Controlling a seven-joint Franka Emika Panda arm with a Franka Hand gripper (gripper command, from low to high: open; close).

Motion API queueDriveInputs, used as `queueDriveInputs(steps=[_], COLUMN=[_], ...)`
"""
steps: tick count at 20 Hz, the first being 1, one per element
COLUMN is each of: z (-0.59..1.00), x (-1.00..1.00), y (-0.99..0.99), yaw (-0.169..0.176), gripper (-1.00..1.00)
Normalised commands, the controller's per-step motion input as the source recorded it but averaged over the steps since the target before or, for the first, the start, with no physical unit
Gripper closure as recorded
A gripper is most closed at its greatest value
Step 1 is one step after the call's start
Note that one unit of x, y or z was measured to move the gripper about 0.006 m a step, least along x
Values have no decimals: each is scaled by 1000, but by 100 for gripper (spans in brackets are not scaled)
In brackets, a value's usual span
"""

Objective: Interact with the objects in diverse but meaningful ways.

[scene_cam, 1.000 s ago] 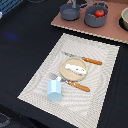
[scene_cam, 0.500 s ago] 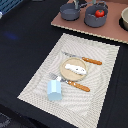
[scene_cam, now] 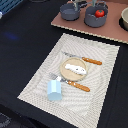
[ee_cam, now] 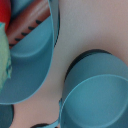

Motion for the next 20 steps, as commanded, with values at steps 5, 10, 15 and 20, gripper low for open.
queueDriveInputs(steps=[5,10,15,20], z=[-167,-149,-34,-5], x=[98,75,313,466], y=[361,241,29,66], yaw=[3,0,-8,-29], gripper=[-100,-100,-100,-100])
